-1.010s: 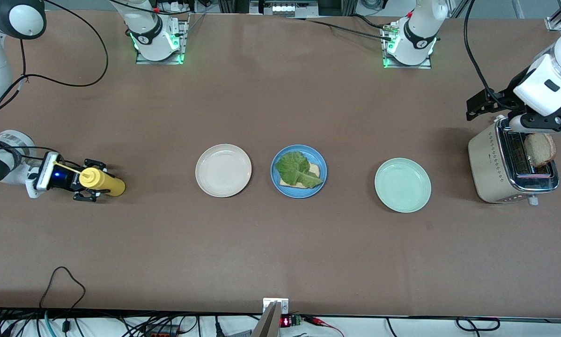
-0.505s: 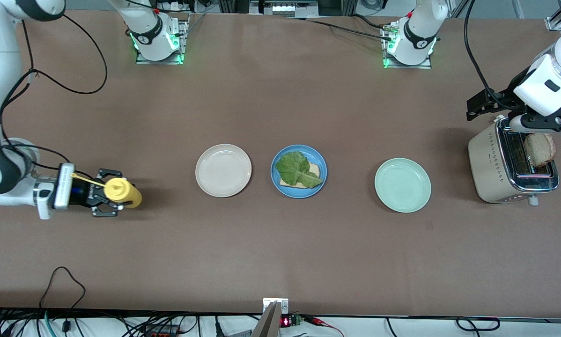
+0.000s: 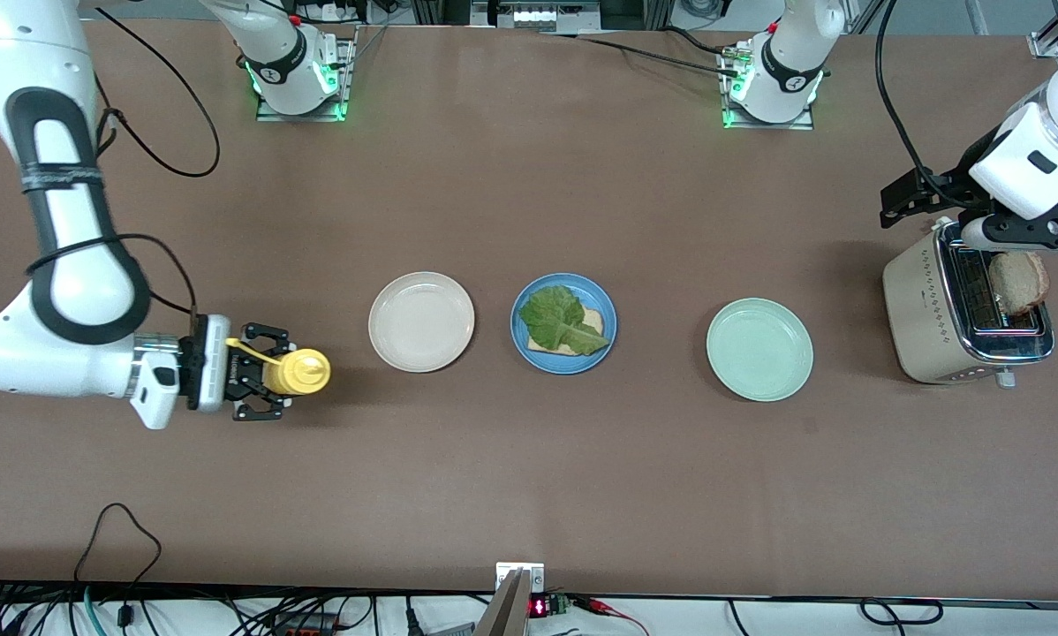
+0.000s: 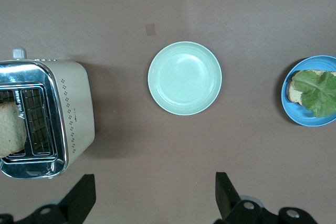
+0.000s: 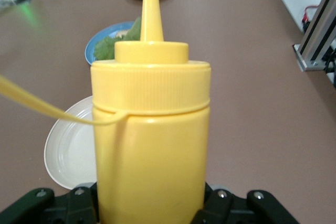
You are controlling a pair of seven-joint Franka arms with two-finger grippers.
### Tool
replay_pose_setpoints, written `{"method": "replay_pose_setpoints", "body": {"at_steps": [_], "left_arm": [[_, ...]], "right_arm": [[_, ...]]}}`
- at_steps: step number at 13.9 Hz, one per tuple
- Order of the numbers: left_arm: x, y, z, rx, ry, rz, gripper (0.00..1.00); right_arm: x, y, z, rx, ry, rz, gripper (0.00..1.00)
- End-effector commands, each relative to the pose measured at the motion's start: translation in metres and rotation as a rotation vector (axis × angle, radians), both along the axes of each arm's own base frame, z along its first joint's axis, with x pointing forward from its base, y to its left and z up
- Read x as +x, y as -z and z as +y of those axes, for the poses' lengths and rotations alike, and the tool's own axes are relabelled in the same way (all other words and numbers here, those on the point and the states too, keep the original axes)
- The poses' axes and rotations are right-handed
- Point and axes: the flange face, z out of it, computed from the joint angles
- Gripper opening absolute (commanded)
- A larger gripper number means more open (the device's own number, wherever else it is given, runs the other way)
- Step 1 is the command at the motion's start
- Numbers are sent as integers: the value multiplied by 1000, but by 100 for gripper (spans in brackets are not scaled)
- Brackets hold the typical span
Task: Make sandwich in blue plate with both arms
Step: 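Grasp the mustard bottle with the right gripper and lift it, then carry the mustard bottle over the sandwich on the blue plate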
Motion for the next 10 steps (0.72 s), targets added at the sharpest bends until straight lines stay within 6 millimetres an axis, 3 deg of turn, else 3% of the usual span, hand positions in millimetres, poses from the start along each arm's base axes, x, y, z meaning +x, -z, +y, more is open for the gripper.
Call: {"method": "replay_pose_setpoints", "body": {"at_steps": [1,4,5,10], "left_arm": [[-4,-1,1,-5,10,-1,100],[-4,-1,1,-5,10,-1,100],[-4,-1,1,-5,10,0,100],[-4,-1,1,-6,10,0,100]], "right_arm": [[3,-30,39,-154,16,8,29],[1,-41,91,-305,30,-32,30],[-4,-42,118,-363,32,-52,30],[-46,-39,237,-653,-33,-186,30]]}}
